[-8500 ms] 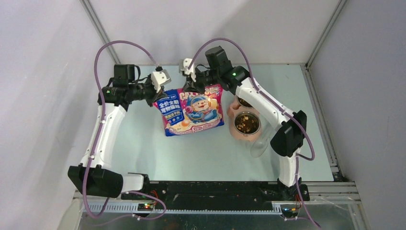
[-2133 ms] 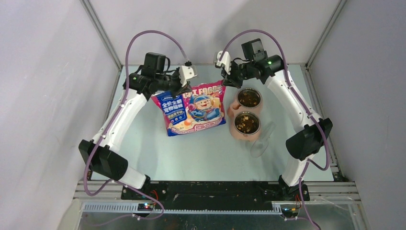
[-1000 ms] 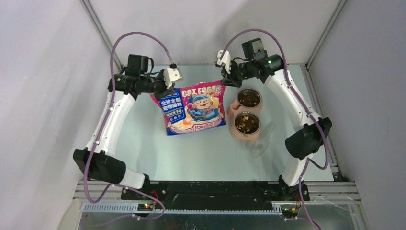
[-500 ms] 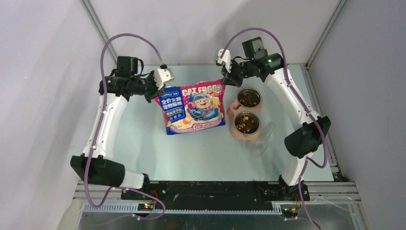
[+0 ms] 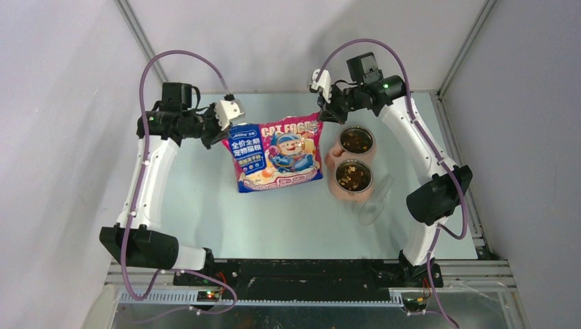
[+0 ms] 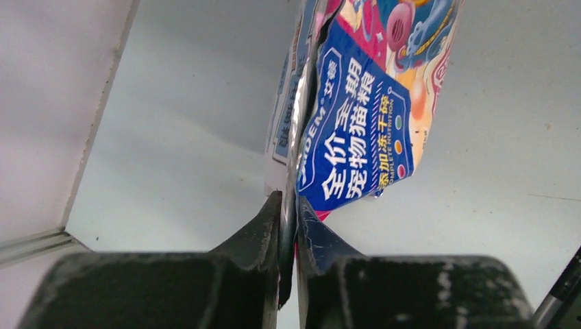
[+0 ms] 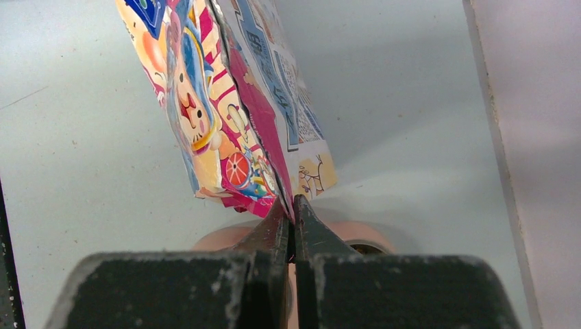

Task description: Serve the pet food

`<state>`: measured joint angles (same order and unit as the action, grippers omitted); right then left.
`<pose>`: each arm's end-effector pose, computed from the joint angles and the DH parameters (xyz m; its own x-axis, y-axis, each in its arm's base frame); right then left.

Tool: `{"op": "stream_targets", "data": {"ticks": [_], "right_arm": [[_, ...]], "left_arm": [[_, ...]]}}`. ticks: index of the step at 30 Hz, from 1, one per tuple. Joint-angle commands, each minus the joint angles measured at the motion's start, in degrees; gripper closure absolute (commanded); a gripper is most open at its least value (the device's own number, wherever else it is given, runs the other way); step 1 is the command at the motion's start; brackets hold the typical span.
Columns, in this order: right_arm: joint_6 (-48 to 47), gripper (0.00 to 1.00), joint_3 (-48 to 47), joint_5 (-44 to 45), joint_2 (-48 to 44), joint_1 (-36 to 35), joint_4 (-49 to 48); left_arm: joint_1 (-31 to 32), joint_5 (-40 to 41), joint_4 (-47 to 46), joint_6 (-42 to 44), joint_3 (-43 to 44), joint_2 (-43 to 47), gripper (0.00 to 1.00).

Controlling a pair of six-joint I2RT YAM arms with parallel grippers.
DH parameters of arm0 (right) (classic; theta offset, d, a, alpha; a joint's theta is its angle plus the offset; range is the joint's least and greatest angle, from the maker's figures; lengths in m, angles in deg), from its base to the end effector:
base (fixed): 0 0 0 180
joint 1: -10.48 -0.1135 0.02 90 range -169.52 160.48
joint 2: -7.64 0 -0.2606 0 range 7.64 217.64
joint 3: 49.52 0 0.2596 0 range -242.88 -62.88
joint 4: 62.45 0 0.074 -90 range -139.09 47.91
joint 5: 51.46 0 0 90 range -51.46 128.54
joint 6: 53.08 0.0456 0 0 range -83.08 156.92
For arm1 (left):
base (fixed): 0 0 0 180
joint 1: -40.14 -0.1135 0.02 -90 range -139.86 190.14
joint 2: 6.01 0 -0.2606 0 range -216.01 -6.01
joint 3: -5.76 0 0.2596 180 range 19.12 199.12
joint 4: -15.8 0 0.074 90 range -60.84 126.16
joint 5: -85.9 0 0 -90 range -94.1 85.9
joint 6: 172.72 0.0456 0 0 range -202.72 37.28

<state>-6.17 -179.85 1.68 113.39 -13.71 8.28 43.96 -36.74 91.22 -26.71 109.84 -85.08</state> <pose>0.3567 0.1902 0.3926 0.0025 -0.5981 -0.8014 -0.9657 0.2068 -0.1573 0.2752 -0.0430 0.3925 -0.0990 0.7064 -0.7009 0.8606 0.4143 0.2960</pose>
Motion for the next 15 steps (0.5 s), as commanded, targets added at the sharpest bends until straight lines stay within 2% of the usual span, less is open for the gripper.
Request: {"op": "stream_targets", "data": {"ticks": [1, 2, 4, 8, 15], "right_arm": [[0.5, 1.00, -3.2, 3.5, -0.3, 1.7, -1.7], [0.5, 1.00, -3.2, 3.5, -0.4, 1.7, -1.7], [0.6, 1.00, -3.1, 3.5, -0.4, 1.7, -1.7], [0.7, 1.00, -3.0, 3.7, -0.4, 1.8, -2.0], [3.7, 1.00, -4.0, 6.8, 1.6, 2.4, -6.9]], "left_arm": [[-1.3, 3.0, 0.5, 0.3, -0.5, 2.7, 0.86], [-1.5, 3.0, 0.4, 0.3, -0.6, 2.8, 0.96], [-1.8, 2.0, 0.4, 0.5, -0.7, 3.2, 0.99], [-2.2, 2.1, -0.7, -0.4, -0.9, 3.3, 1.00], [-3.0, 5.1, -11.1, -6.1, -1.1, 1.8, 1.00]]}}
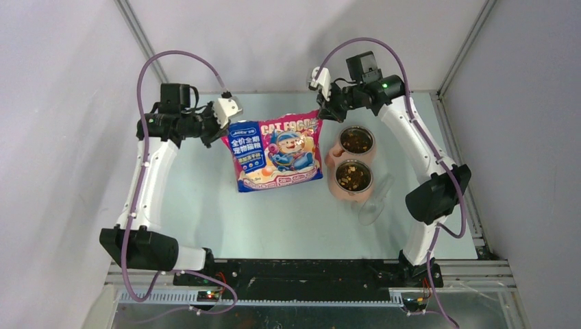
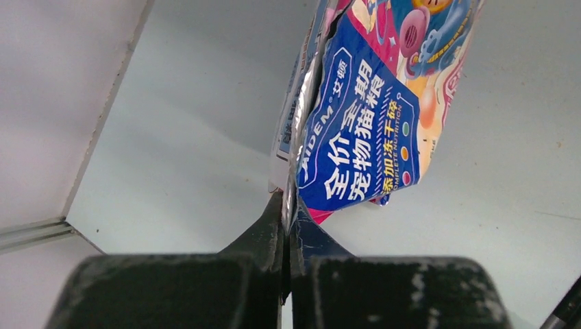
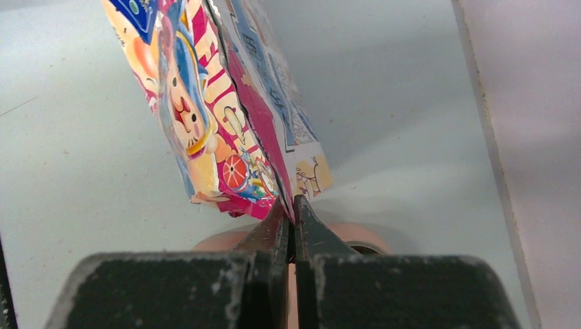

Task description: Serve the pet food

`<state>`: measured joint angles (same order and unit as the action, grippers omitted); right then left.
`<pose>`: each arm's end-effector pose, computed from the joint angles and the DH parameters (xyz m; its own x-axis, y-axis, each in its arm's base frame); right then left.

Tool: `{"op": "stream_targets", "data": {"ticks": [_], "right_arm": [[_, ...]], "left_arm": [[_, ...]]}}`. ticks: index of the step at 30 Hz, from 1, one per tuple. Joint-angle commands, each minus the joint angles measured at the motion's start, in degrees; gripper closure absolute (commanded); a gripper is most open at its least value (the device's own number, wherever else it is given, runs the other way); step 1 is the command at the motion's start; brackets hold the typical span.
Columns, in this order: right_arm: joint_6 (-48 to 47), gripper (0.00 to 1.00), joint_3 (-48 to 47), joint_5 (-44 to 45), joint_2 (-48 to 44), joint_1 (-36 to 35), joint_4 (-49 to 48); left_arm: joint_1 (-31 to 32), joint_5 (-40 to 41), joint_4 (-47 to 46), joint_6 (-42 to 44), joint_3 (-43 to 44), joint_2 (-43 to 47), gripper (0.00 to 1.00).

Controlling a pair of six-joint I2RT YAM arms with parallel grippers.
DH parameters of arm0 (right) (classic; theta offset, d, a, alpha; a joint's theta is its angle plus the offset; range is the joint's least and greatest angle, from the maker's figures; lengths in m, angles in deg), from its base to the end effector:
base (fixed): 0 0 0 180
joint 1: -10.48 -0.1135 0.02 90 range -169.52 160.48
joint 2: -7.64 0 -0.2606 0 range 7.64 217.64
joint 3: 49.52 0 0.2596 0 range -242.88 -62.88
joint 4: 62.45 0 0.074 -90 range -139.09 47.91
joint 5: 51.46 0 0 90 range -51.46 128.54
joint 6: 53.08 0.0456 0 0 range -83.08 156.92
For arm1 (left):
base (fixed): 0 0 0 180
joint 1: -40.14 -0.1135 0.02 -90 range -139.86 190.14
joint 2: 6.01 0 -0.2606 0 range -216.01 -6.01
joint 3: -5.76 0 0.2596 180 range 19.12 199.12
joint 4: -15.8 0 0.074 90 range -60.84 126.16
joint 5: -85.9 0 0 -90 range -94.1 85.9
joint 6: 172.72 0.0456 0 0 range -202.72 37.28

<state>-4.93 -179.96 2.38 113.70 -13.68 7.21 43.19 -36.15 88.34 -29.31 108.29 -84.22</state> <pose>0.3599 0.1909 0.3923 -0.0097 -0.5947 -0.8039 -0.9609 0.2281 -0.1572 0.2767 -0.0390 0.3915 -0.1242 0.6881 -0.7149 0.8352 0.4614 0.2991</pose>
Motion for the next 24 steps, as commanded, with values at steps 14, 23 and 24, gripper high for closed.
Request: {"op": "stream_targets", "data": {"ticks": [14, 23, 24], "right_arm": [[6.7, 1.00, -14.4, 10.6, 8.4, 1.2, -13.3], [5.0, 0.96, -7.2, 9.6, 2.1, 1.8, -9.5], [4.9, 0.92, -6.5, 9.4, 0.4, 2.4, -8.7]], "left_arm": [[-2.2, 3.3, -22.7, -13.6, 2.7, -0.4, 1.00], [-2.2, 2.1, -11.9, -8.3, 1.7, 2.0, 1.00], [-2.2, 3.1, -11.6, -7.2, 0.4, 3.2, 0.99]]}}
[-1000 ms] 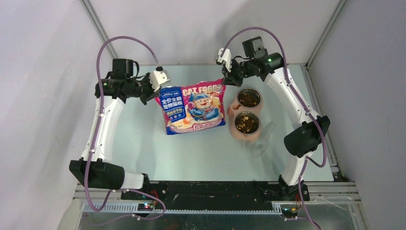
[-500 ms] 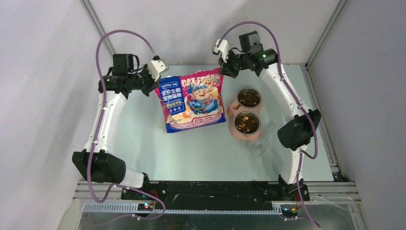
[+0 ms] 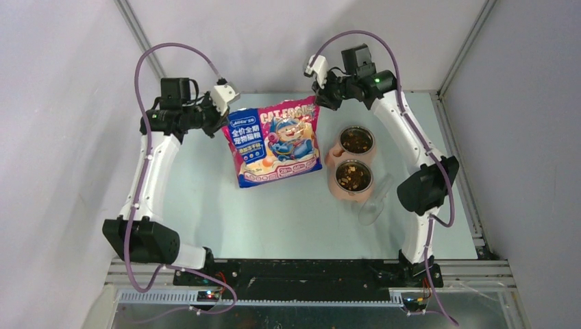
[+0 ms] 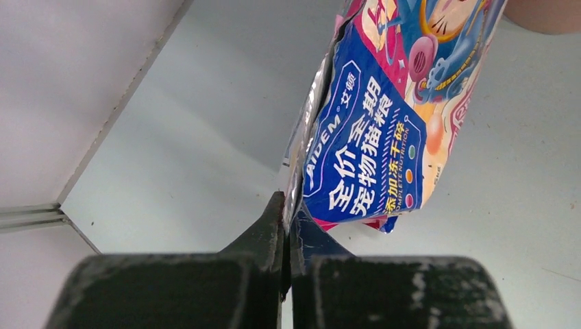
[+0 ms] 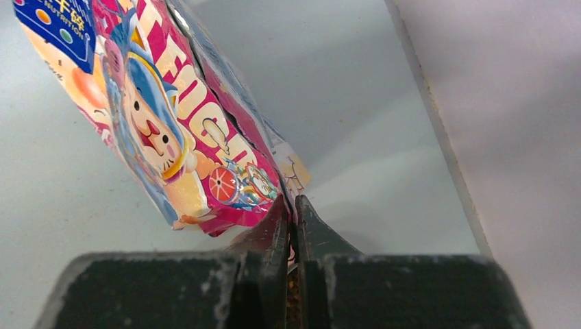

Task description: Serve the pet food

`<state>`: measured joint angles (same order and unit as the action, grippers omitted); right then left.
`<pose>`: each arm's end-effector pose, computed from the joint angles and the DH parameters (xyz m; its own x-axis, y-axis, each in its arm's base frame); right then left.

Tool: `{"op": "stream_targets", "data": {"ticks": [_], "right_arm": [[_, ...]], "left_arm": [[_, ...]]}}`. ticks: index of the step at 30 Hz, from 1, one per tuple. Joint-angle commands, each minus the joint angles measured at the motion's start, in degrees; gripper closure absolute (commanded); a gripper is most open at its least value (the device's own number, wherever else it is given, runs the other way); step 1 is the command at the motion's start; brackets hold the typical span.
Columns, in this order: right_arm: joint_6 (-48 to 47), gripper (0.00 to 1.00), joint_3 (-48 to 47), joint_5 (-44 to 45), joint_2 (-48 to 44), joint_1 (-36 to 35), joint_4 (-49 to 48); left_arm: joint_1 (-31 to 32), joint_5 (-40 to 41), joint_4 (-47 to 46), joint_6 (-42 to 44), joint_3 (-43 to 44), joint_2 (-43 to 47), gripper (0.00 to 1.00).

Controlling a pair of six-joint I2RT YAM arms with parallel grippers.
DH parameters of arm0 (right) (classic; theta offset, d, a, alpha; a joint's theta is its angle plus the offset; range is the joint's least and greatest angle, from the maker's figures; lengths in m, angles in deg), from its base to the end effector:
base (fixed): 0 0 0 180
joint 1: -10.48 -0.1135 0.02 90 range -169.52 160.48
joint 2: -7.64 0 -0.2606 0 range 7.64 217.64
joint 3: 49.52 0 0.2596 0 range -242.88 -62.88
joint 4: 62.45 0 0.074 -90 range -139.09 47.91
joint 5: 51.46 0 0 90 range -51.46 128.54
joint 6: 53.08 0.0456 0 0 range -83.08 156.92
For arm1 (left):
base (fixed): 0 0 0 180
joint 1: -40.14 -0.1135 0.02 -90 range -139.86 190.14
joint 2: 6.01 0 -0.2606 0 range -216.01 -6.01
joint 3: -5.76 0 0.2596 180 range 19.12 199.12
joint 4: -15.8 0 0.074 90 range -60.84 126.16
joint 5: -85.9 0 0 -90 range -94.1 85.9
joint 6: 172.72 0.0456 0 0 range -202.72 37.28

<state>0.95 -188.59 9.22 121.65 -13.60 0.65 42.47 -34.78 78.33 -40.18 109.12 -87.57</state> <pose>0.4025 0.2043 0.3914 -0.0396 -0.5786 -0.8146 -0.9033 0.3692 -0.2184 0.3074 -0.0358 0.3938 -0.1955 0.5899 -0.7834 0.7512 0.6036 0.2670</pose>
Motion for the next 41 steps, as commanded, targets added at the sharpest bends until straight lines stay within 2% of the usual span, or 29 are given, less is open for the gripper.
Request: {"op": "stream_targets", "data": {"ticks": [1, 2, 3, 5, 9, 12, 15, 17, 18, 19, 20, 21, 22, 24, 29, 36, 41], "right_arm": [[-1.3, 0.90, 3.4, 1.9, -8.3, 2.7, -1.7], [-1.6, 0.85, 4.2, 1.6, -10.0, 3.3, -0.8], [-1.7, 0.81, 5.9, 1.0, -10.9, 3.6, -0.5], [-1.6, 0.74, 8.5, -0.4, -13.3, 4.4, 0.2], [-0.7, 0.63, 11.9, -2.6, -18.0, 5.5, 2.1], [3.9, 0.57, 14.2, -3.4, -19.4, 6.7, 1.9], [8.3, 0.46, 17.2, -4.2, -21.2, 9.4, -0.1], [13.2, 0.37, 19.4, -4.9, -22.4, 11.4, -1.6], [14.2, 0.35, 20.5, -5.3, -22.8, 12.2, -2.0], [16.0, 0.33, 20.9, -5.5, -23.5, 13.7, -2.9], [17.1, 0.28, 21.8, -5.9, -24.1, 15.6, -4.0], [19.9, 0.22, 22.4, -5.9, -24.3, 16.5, -4.6], [21.5, 0.08, 22.7, -5.7, -24.6, 18.4, -6.1], [27.6, 0.02, 23.0, -1.3, -24.6, 20.2, -8.5], [35.5, 0.01, 23.0, 16.7, -25.7, 21.4, -12.5], [36.9, 0.01, 16.7, 35.1, -26.3, 21.1, -10.8], [37.6, 0.01, 16.8, 40.2, -29.2, 21.4, -14.3]], "left_arm": [[-1.6, 2.4, -1.1, 4.1, -2.0, 7.2, 0.94], [-1.6, 3.6, -0.9, 5.1, -2.8, 8.7, 0.90], [-1.8, 4.2, -1.0, 5.4, -4.3, 9.4, 0.79], [-2.0, 5.6, -1.7, 5.1, -6.2, 11.4, 0.68], [-3.3, 7.7, -2.9, 1.7, -8.0, 14.0, 0.56], [-5.0, 9.5, -5.0, -2.4, -9.5, 14.8, 0.46], [-6.0, 14.6, -10.4, -10.9, -12.5, 15.7, 0.39], [-6.7, 17.0, -13.0, -17.0, -13.7, 16.2, 0.29], [-7.0, 17.7, -13.9, -20.9, -14.3, 16.4, 0.13], [-7.0, 19.2, -15.8, -22.6, -14.6, 17.0, 0.04], [-7.1, 20.1, -16.6, -25.6, -15.3, 17.6, 0.01], [-7.1, 20.4, -18.1, -26.7, -15.6, 18.0, 0.01], [-7.2, 21.6, -18.7, -28.7, -15.8, 18.5, 0.00], [-7.1, 25.0, -20.6, -31.9, -15.9, 19.1, 0.00], [-7.6, 29.5, -26.9, -38.0, -16.7, 21.4, 0.00], [-7.7, 18.4, -26.0, -39.8, -10.8, 20.4, 0.00], [-7.7, 17.3, -25.8, -39.3, -10.7, 20.6, 0.00]]}}
